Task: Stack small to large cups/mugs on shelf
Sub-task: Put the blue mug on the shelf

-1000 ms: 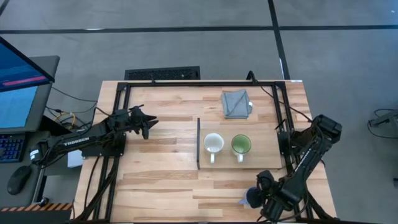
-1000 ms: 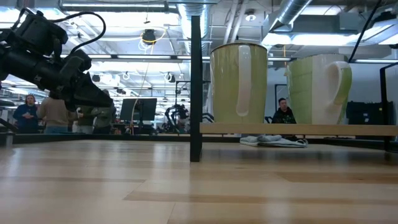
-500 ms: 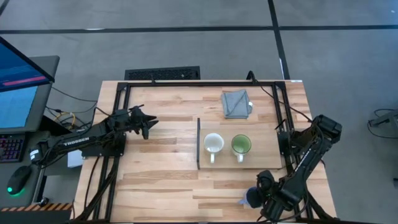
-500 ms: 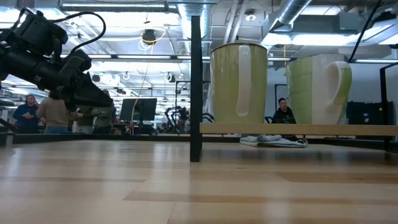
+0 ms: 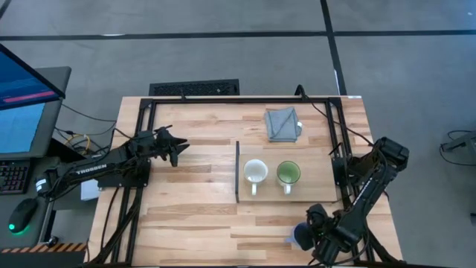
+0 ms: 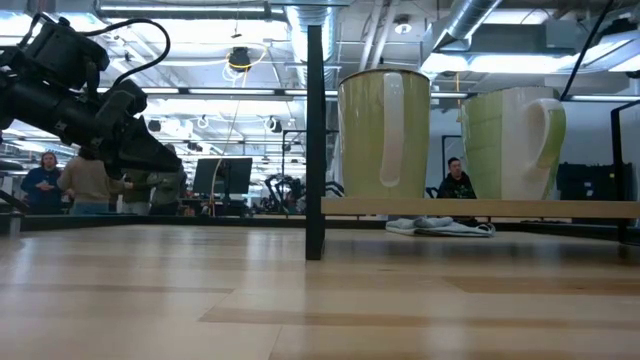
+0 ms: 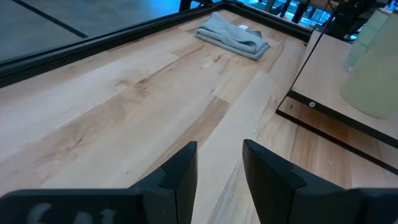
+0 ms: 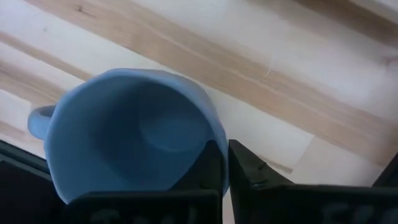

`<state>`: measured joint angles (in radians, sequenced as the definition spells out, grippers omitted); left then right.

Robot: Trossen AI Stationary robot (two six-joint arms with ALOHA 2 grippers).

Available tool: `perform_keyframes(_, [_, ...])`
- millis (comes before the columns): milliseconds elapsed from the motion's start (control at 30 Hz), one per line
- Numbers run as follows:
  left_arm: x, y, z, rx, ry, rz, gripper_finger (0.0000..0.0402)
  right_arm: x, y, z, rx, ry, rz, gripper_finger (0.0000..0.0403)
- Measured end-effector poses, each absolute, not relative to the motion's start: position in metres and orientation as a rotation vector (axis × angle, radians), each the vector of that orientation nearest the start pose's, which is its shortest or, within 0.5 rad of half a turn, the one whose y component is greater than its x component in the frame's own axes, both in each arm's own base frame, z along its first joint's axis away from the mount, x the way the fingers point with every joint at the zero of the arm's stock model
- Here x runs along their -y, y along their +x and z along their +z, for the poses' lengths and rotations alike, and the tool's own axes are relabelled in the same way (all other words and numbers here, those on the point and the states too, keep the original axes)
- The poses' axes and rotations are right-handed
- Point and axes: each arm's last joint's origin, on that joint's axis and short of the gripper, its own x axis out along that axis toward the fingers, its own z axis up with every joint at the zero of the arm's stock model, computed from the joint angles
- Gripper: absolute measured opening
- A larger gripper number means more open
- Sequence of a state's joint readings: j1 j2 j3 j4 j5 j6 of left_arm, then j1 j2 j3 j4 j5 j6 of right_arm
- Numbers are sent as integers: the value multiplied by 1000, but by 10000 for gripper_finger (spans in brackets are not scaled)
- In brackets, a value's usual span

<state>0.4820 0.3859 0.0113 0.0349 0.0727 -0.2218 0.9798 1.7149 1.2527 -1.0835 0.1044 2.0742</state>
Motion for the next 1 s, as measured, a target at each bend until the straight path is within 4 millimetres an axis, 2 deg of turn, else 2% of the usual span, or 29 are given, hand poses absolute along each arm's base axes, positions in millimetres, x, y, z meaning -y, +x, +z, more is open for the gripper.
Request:
perform_keyframes(567, [-52, 104, 137, -283, -310, 441, 119, -240, 175, 219, -1328, 718, -818, 18])
perform_keyframes(833, [-52, 104, 137, -283, -311, 441, 119, -234, 169, 254, -1347, 596, -916, 17])
perform_keyframes(1000, [-52, 104, 137, -283, -312, 442, 119, -229, 166, 271, -1367, 502, -919, 17])
